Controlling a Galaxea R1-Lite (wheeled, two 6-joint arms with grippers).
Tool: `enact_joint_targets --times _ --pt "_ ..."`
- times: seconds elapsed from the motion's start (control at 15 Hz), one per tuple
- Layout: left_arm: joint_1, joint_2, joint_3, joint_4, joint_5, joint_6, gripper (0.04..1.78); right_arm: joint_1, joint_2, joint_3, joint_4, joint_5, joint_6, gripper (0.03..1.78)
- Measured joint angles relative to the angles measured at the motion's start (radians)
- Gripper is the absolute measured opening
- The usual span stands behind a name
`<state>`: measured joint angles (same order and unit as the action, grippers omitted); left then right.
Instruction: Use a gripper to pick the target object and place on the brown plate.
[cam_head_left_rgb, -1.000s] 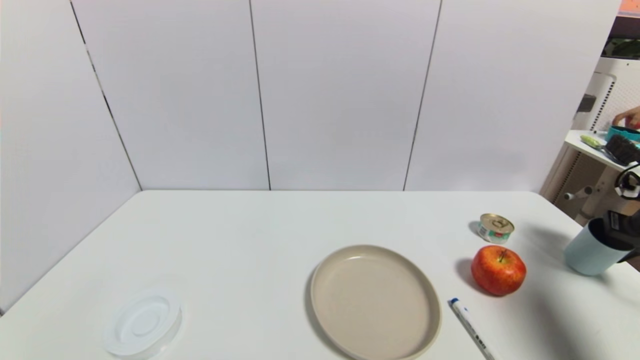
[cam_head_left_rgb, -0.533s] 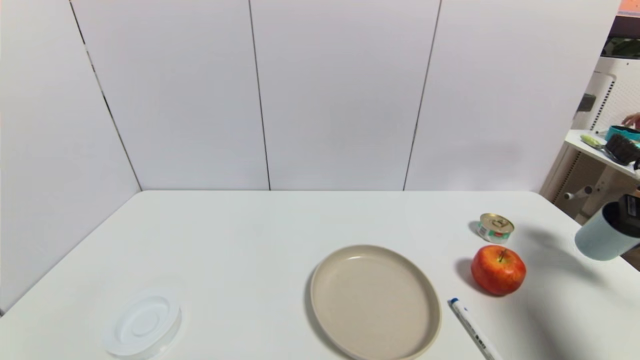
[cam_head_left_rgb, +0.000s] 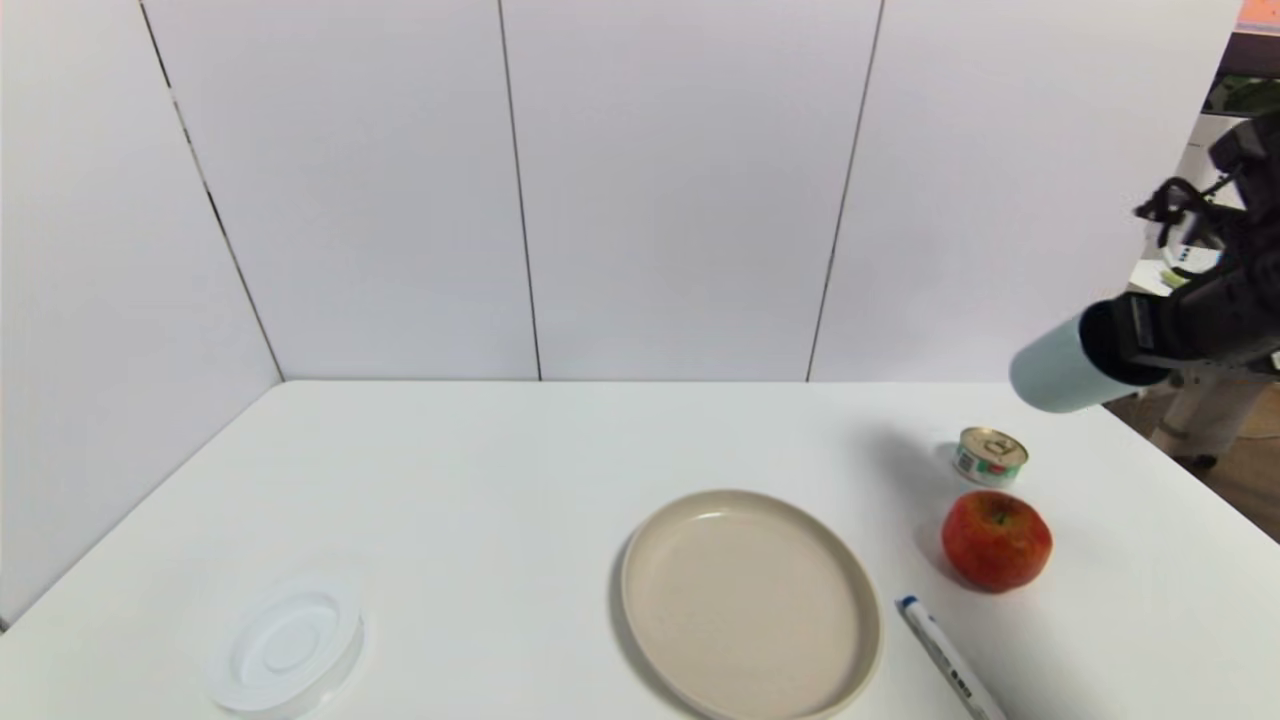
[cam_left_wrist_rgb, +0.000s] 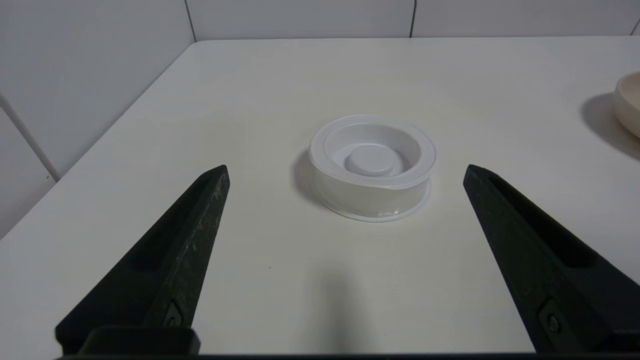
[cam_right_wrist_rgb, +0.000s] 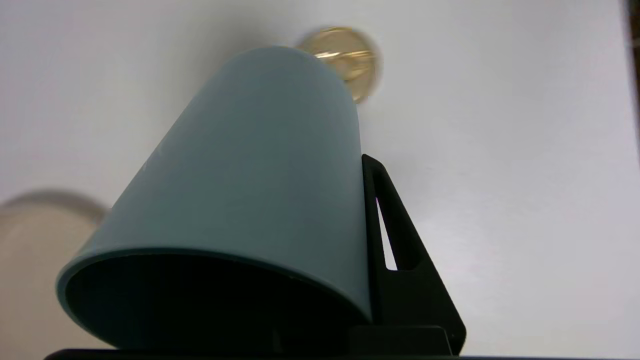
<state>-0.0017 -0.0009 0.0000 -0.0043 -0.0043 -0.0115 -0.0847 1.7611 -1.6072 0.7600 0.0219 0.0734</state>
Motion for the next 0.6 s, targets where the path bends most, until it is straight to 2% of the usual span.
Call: enact_joint_targets --times 0.13,0.27,0.4,0.6 --pt "0.000 0.000 0.000 0.000 0.000 0.000 1.69 0.151 -0.021 0.032 0.000 0.015 -0.003 0.13" --pt "0.000 0.000 0.000 0.000 0.000 0.000 1.69 0.284 -0.038 0.076 0.002 0.072 -0.003 0.13" --pt "0.000 0.000 0.000 0.000 0.000 0.000 1.69 0.377 -0.059 0.144 0.019 0.149 -0.005 0.13" --pt "0.000 0.000 0.000 0.000 0.000 0.000 1.69 0.480 -0.075 0.240 0.053 0.174 -0.006 0.13"
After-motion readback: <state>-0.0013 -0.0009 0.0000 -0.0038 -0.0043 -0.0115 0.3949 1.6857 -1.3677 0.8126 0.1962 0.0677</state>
